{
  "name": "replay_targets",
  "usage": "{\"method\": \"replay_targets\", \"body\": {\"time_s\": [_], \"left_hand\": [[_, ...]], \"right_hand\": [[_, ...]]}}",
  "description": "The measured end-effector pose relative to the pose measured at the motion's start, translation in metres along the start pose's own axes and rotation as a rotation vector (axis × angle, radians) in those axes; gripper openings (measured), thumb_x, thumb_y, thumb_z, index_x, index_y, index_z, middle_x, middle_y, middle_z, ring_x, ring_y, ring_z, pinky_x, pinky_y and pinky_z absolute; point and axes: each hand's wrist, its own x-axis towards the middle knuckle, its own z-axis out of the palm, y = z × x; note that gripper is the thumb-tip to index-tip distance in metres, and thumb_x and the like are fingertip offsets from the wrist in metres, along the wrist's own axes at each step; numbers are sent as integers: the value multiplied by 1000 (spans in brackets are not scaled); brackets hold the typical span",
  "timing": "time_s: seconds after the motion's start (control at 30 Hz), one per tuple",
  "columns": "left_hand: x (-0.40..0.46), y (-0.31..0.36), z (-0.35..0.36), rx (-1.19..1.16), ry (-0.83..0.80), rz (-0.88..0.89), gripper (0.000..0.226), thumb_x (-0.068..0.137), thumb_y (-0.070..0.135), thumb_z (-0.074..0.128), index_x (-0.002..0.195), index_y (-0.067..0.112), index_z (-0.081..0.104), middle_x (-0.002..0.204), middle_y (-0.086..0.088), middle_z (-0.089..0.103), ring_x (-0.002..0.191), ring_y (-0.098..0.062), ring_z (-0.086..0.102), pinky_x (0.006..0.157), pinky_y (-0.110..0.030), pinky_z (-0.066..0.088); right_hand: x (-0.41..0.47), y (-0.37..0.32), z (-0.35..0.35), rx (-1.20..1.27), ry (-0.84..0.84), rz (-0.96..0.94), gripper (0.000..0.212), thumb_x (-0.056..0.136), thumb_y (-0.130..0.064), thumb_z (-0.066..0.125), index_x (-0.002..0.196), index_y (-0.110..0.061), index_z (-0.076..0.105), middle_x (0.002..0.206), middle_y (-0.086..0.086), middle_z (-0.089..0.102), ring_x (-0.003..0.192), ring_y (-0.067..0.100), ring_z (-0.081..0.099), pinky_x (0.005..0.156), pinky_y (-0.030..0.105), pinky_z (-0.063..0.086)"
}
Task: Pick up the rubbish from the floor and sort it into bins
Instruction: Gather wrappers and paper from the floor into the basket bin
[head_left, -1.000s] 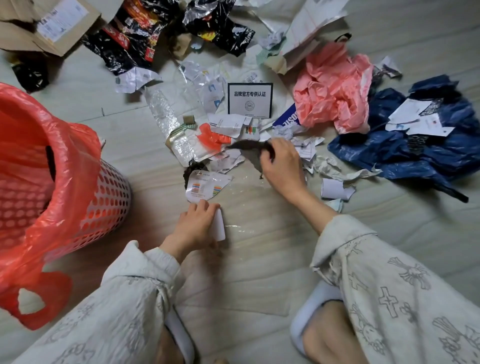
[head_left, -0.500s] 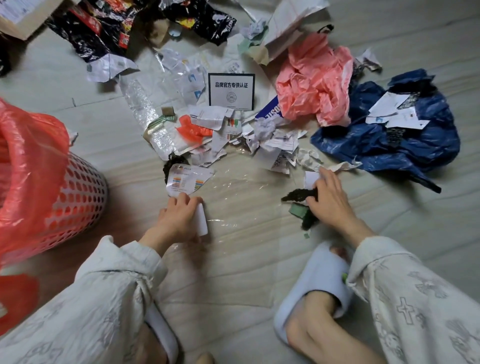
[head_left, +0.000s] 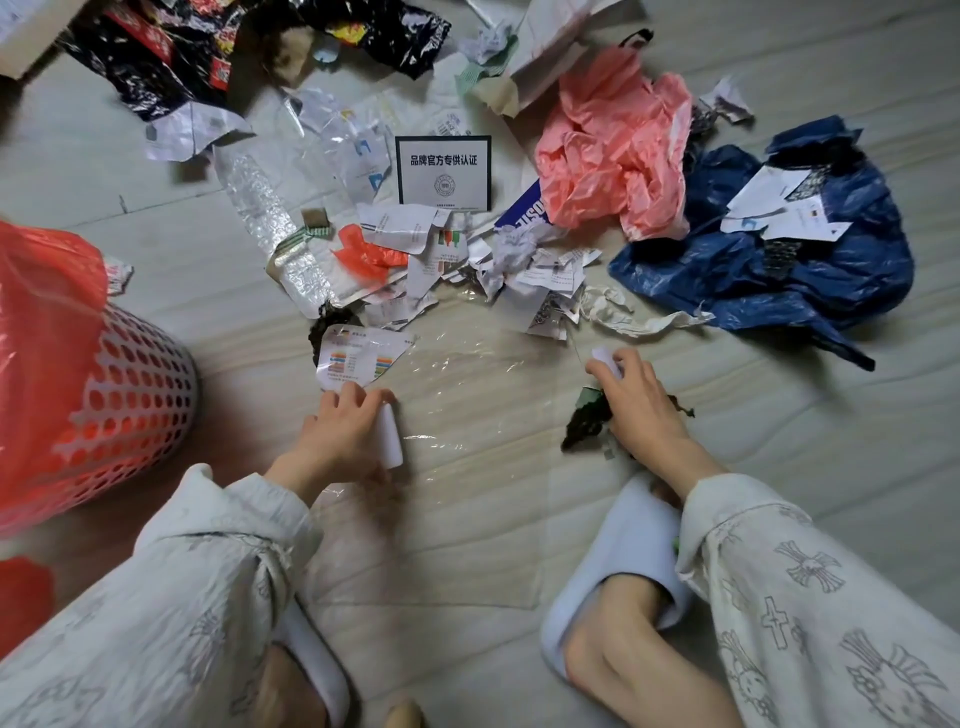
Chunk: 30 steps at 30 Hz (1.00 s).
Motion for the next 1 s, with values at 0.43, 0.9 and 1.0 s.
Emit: {"method": "replay_targets", "body": {"time_s": [0.43, 0.9, 1.0], "left_hand": [[2, 1, 1, -5, -2, -1, 91, 61, 32, 81, 135, 27, 29, 126, -6, 31, 118, -30, 33, 93, -46, 41], [3, 0, 1, -4, 3, 2, 93, 60, 33, 81, 136, 28, 28, 128, -6, 30, 119, -32, 31, 95, -46, 38], [3, 0, 2, -8, 1, -2, 93, 60, 34, 82, 136, 28, 28, 128, -6, 30, 120, -32, 31, 95, -46, 38]], "right_hand": [[8, 14, -12, 394, 115, 220, 57, 79, -2, 59, 132, -16, 42, 133, 10, 40, 123, 29, 40, 98, 38, 37], [3, -7, 4, 293, -111, 200, 38, 82, 0, 55, 118, -10, 48, 122, 18, 42, 106, 38, 49, 89, 35, 41], [2, -8, -2, 340, -52, 223, 37, 81, 0, 54, 116, -9, 52, 118, 19, 47, 106, 37, 51, 87, 34, 41]]}}
